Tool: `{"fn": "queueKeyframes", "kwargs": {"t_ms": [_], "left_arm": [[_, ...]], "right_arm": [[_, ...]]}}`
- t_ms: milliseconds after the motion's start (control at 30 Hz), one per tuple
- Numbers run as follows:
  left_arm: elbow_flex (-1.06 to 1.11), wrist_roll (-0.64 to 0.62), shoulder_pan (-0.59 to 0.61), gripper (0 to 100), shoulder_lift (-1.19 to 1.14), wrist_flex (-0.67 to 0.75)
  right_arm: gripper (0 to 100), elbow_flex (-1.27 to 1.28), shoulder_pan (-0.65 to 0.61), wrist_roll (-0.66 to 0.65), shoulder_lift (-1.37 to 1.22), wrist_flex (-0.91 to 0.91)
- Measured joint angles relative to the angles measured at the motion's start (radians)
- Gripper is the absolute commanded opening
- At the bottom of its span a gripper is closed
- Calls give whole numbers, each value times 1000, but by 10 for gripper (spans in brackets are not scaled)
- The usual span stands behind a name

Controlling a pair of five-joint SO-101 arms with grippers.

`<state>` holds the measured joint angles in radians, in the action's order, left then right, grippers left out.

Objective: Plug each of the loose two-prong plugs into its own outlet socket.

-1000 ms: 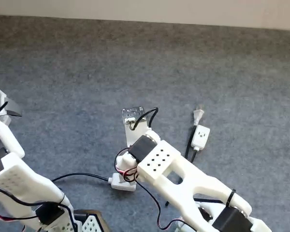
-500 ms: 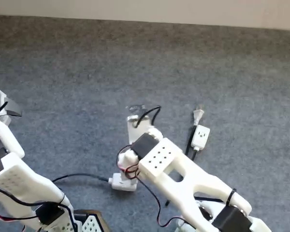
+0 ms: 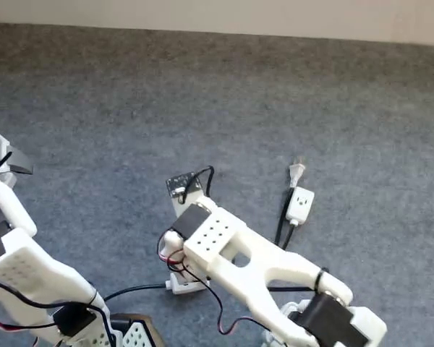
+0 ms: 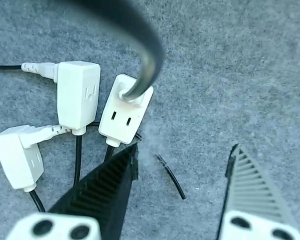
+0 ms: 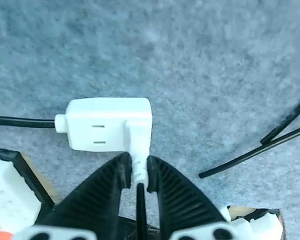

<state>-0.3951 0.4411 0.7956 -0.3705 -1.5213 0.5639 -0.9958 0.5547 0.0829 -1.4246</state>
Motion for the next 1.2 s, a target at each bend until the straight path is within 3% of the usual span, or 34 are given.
{"fn": "queueKeyframes", "kwargs": {"t_ms": [133,400,600,700,867,1000,1200], "left_arm": [[0,0,0,292,0,0],[0,0,0,292,0,0],[0,0,-6,290,0,0],[0,0,-31,289,0,-31],[-15,71,-138,288,0,-161],[-35,101,-238,289,0,-221],[-25,143,-393,292,0,-233]], "right_arm": [[33,-48,31,-83,-21,-3],[306,-94,52,-103,17,-94],[311,-167,58,-120,124,-195],[311,-265,86,-252,207,-213],[311,-470,264,-588,348,-224],[311,-591,494,-631,430,-226],[311,-577,764,-717,460,-204]]}}
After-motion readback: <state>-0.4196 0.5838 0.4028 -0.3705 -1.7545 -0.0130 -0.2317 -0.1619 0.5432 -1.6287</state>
